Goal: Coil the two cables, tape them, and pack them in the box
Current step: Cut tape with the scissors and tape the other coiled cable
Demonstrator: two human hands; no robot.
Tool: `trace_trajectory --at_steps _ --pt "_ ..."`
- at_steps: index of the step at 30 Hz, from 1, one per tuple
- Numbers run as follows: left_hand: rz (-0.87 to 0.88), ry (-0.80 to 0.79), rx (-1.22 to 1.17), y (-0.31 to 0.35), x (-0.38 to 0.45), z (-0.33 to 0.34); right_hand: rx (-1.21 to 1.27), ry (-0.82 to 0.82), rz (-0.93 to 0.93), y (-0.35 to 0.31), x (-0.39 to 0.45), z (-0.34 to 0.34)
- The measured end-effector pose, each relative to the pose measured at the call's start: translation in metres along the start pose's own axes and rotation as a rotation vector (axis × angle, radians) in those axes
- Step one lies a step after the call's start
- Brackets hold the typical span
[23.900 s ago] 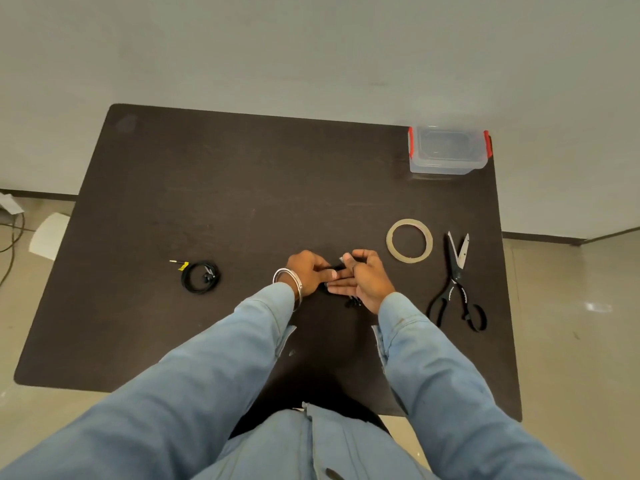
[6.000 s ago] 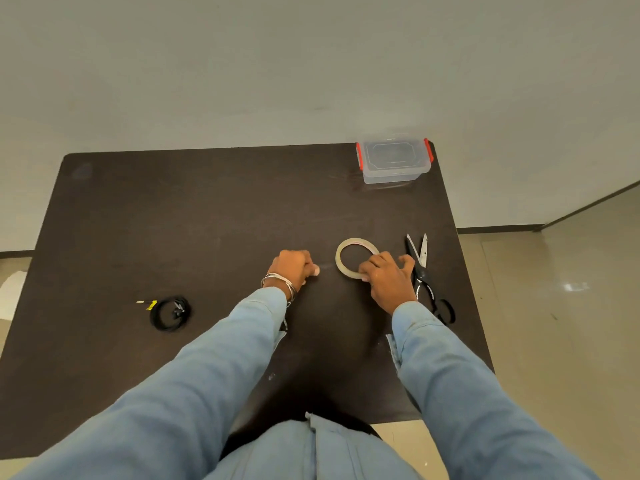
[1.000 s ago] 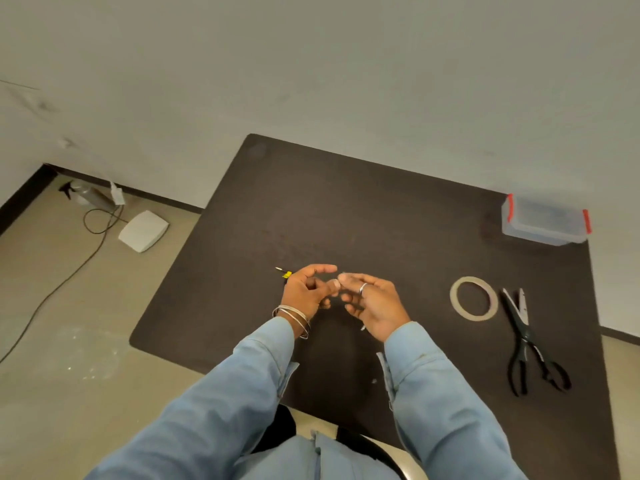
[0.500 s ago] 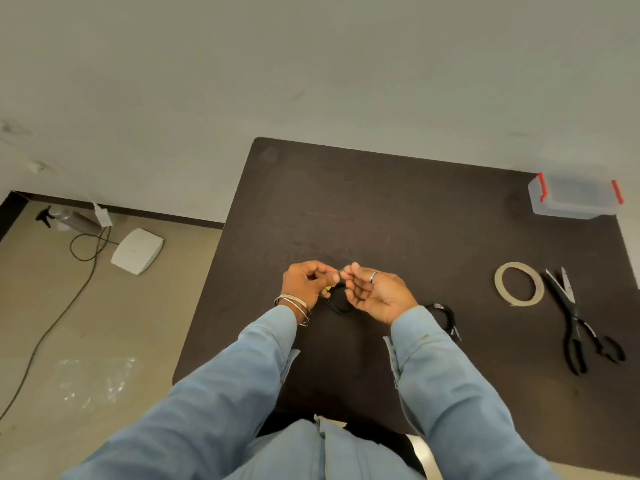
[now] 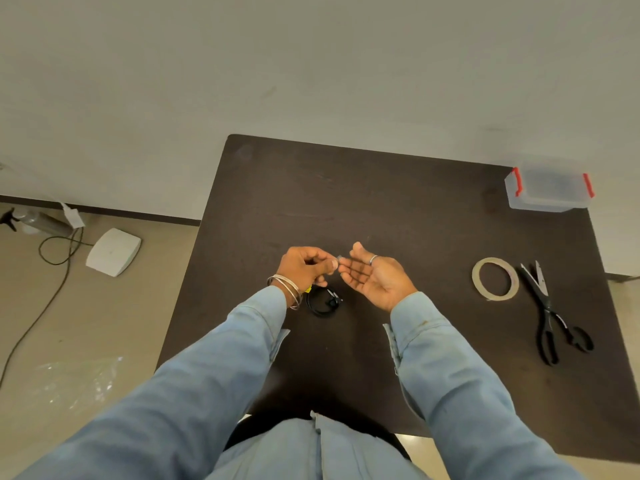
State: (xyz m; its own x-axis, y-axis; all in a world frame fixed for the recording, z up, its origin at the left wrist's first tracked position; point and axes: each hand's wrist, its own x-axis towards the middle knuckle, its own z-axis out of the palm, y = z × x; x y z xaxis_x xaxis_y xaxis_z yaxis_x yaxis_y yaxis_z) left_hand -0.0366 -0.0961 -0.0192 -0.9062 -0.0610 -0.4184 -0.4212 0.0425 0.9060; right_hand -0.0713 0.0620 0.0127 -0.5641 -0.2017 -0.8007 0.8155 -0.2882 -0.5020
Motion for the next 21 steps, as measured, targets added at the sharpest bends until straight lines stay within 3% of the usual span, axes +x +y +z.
trace_trajectory --at_steps 14,21 --pt "-0.02 -0.024 0.071 0.003 -0.006 0.002 -0.166 -0.052 -0.034 -0.007 0.007 -0.005" --pt "-0.007 0.025 0.065 0.009 -0.01 0.0 -0.085 -0.147 -0.03 -0.008 0.005 -0.001"
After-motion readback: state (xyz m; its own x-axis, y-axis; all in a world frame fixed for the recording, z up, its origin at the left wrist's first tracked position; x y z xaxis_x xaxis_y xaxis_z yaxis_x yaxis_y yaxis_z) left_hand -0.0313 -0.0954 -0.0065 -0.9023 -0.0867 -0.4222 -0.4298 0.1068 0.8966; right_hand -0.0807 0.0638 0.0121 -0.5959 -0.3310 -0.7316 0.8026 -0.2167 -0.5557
